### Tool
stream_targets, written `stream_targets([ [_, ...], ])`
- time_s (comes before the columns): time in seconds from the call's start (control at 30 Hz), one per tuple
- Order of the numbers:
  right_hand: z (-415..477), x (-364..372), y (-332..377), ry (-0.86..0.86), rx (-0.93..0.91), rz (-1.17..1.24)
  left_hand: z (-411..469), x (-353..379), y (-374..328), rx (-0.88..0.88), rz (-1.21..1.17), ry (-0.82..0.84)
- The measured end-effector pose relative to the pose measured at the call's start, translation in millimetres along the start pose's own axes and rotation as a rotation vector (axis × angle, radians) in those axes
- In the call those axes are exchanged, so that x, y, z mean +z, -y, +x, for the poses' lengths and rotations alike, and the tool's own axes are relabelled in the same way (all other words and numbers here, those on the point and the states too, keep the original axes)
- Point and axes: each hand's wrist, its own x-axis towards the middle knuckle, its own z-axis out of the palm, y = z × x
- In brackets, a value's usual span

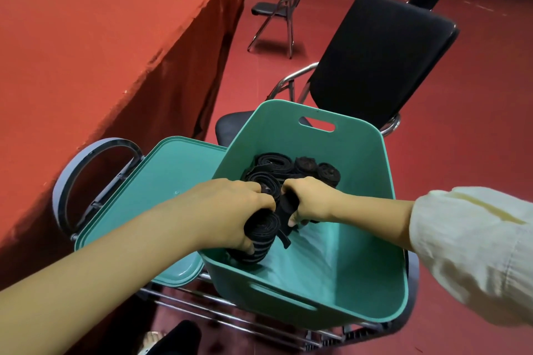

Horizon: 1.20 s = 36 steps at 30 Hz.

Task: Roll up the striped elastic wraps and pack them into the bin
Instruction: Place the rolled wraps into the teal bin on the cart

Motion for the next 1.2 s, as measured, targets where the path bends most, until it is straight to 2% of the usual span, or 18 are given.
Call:
stream_targets([
  [0.2, -1, 0, -6, 0.025, -0.017, -0.008, 0, 1, -1, -0.007, 0.005, 0.004],
  [0.43, -19, -24, 2, 0.011, -0.098, -0.187, -2, 0, -10, -0.051, 0.051, -0.001],
  [0.53, -44, -49, 7, 0.034, -0.074, -0.031, -2, -1, -16, -0.097, 0.040, -0.019],
  [0.7, -90, -64, 20, 0.126, -0.096, 0.267, -1, -13, -31, -0.145, -0.179, -0.148],
  [0.9, -120, -51, 22, -0.075, -0.115, 0.301, -1, -21, -60, -0.101, -0.361, -0.323],
  [1.0, -131, -48, 14, -0.118, -0.089, 0.361, -5, -17, -57, -0.094, -0.564, -0.442],
  [1.07, -137, -48, 9, -0.150, -0.079, 0.430, -5, -16, -55, -0.172, -0.643, -0.517],
  [1.2, -139, -52, 7, -0.204, -0.082, 0.558, -5, -16, -66, -0.349, -0.592, -0.606],
])
